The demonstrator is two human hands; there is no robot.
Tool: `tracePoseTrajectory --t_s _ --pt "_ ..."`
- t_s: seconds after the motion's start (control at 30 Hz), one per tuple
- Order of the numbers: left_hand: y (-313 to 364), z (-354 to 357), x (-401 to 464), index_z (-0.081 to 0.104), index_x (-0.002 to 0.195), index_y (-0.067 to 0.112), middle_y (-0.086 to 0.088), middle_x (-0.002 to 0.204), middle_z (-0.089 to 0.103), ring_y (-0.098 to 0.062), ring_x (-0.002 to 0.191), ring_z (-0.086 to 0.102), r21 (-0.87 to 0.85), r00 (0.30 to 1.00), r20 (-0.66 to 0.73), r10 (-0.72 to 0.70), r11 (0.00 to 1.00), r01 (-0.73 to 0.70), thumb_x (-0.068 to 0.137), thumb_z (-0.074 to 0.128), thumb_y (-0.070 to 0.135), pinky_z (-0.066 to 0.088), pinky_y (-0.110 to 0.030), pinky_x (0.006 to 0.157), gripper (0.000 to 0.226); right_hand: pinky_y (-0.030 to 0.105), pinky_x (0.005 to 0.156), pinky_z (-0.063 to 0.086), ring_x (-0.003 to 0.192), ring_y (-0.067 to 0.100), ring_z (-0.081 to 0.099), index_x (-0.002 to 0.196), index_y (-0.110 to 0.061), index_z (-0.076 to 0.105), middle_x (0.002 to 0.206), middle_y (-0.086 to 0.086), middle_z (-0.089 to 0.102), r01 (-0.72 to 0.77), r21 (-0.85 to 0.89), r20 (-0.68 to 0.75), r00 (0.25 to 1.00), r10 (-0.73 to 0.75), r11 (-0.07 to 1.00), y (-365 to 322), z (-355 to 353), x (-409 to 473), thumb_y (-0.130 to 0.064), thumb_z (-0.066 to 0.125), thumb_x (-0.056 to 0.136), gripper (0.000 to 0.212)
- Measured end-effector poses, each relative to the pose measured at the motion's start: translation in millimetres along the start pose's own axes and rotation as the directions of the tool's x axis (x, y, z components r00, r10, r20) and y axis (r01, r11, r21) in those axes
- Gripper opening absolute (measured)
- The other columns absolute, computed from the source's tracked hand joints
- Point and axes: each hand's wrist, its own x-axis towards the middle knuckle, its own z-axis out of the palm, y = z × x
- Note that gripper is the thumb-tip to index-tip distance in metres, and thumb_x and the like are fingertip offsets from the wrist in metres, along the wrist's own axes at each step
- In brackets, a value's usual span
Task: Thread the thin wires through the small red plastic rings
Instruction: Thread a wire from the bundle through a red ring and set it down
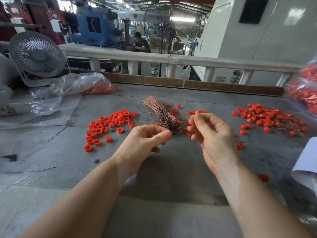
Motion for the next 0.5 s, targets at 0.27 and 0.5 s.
tracePoseTrajectory --t_s 0.27,0.5 --pt "-4.0 2.2 0.7 0.072 0.080 0.013 0.003 0.064 0.063 0.001 0.055 0.051 0.311 0.999 -0.006 0.038 0.950 -0.034 0.081 0.070 0.017 0.043 -0.010 0.055 0.005 0.015 0.051 0.046 0.062 0.007 0.061 0.075 -0.013 0.063 0.068 -0.005 0.065 -0.036 -0.019 0.094 0.995 0.038 0.999 3.0 1.0 -1.1 -0.016 0.057 0.086 0.013" --pt "-6.9 2.0 1.7 0.070 0.067 0.028 0.004 0.060 0.059 -0.002 0.054 0.046 0.480 0.994 0.036 0.106 0.870 -0.110 0.077 0.074 0.016 0.040 -0.014 0.058 0.016 0.015 0.050 0.046 0.062 0.006 0.062 0.074 -0.012 0.063 0.067 -0.005 0.066 -0.062 -0.007 0.123 0.990 0.062 0.998 1.7 2.0 -2.5 -0.015 0.057 0.085 0.013"
